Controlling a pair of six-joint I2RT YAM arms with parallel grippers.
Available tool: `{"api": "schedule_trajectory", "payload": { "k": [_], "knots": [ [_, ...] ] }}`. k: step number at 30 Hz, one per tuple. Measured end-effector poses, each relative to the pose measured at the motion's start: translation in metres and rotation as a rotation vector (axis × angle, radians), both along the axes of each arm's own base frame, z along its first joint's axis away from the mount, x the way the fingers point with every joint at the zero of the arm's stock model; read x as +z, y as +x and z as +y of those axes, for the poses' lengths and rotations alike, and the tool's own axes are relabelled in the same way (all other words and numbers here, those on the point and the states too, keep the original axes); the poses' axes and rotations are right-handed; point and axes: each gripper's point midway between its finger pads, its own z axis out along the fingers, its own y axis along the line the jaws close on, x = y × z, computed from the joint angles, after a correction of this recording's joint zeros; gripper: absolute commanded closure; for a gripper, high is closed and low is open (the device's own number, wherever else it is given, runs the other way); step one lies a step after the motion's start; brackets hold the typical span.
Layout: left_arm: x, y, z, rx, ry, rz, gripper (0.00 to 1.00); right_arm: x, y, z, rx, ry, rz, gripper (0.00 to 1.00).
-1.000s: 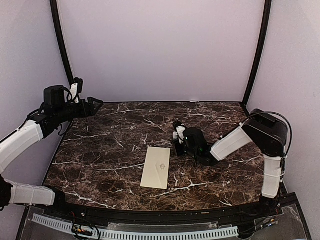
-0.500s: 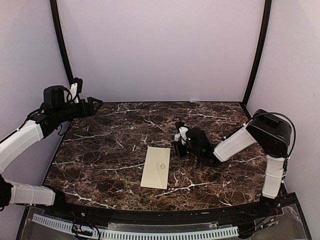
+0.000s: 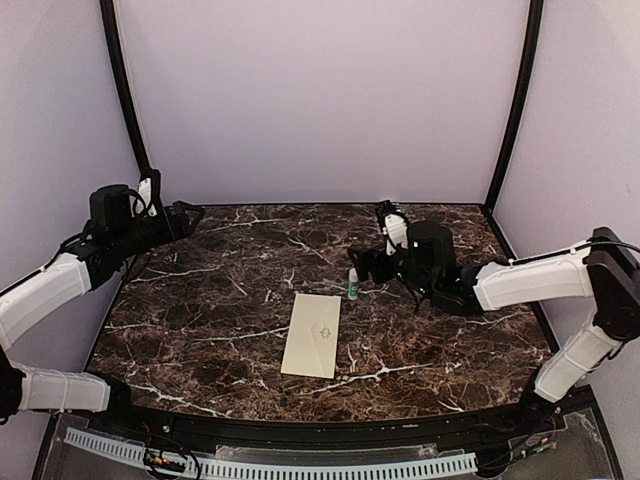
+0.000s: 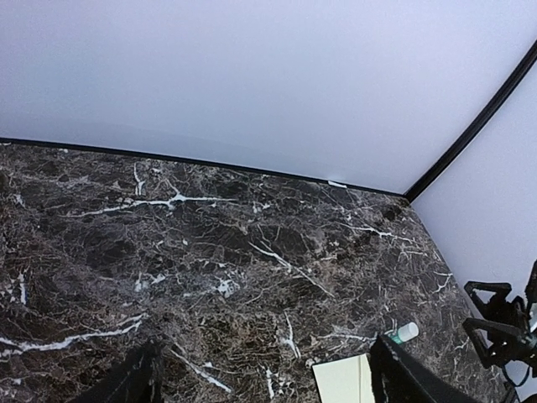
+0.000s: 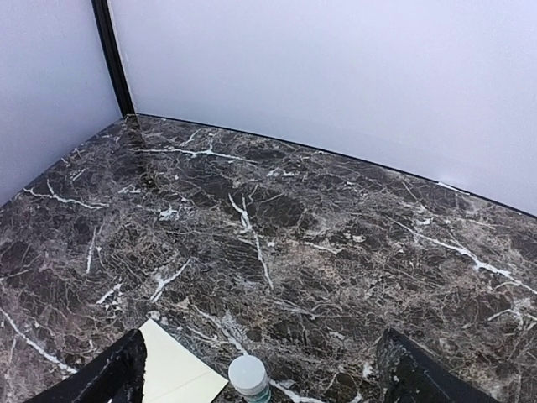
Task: Place the letter into the envelope and seal it
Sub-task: Reset both arms
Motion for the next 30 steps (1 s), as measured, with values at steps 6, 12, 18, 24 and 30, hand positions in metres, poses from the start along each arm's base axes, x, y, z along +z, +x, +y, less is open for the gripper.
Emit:
{"api": "schedule_trajectory", "payload": {
  "k": [6, 12, 18, 24, 30],
  "knots": [
    [-0.023, 0.021, 0.01, 0.063, 0.03, -0.002, 0.14, 0.035, 0.013, -0.032, -0.039, 0.025, 0.019, 0.02],
    [-0.064, 0.033, 0.078, 0.237, 0.047, -0.017, 0.07, 0.042, 0.045, -0.143, -0.241, 0.065, 0.041, 0.02],
    [-0.085, 0.029, 0.152, 0.442, 0.079, -0.087, 0.02, 0.019, 0.048, -0.265, -0.482, 0.095, 0.045, 0.02],
    [-0.125, 0.017, 0.164, 0.489, 0.18, -0.103, 0.01, -0.003, 0.031, -0.313, -0.586, 0.08, -0.01, 0.02],
    [-0.138, 0.023, 0.163, 0.464, 0.229, -0.119, 0.03, -0.021, 0.01, -0.321, -0.602, 0.034, -0.116, 0.02]
  ]
}}
